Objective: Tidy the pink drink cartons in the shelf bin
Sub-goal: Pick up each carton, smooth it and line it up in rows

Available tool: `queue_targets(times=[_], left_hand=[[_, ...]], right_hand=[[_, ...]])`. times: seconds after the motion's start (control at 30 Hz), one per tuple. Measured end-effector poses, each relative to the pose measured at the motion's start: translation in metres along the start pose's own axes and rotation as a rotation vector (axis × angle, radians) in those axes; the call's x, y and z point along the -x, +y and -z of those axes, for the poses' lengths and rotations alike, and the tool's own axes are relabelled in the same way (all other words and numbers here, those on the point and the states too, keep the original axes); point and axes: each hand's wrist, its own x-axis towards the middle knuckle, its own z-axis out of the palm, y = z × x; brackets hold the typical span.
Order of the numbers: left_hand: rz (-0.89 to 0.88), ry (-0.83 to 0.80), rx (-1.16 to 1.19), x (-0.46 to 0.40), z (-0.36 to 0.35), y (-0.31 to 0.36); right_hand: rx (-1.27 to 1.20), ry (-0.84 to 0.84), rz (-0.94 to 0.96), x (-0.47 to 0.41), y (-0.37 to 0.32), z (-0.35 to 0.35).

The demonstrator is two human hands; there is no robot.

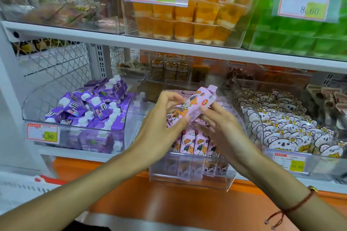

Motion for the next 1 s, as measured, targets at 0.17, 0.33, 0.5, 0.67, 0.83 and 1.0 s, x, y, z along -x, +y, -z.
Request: queue_targets(times=[0.17, 0.33, 0.5, 0.67, 0.83, 1.0], left_hand=[[-0.109, 0.022, -0.262, 0.003, -0.004, -0.002], [-0.115, 0.088, -0.253, 0.001, -0.001, 0.004], [0.165, 0.011, 0.121, -0.005, 0.003, 0.016], [0.525, -0.125, 0.359, -0.004, 0.003, 0.024], [0.589, -0.152, 0.395, -0.006, 0.004, 0.025], [0.45, -0.147, 0.25, -0.01, 0.01, 0.015]], right_hand=[[0.06, 0.177, 0.091, 0.003, -0.001, -0.003], [0.143, 0.217, 0.124, 0.006, -0.005, -0.004], [0.136, 0.187, 0.074, 0.006, -0.009, 0.002], [0.131, 0.195, -0.001, 0.007, -0.011, -0.001], [0.11, 0.197, -0.018, 0.007, -0.011, -0.002], [0.179, 0.14, 0.074, 0.007, -0.009, 0.001]])
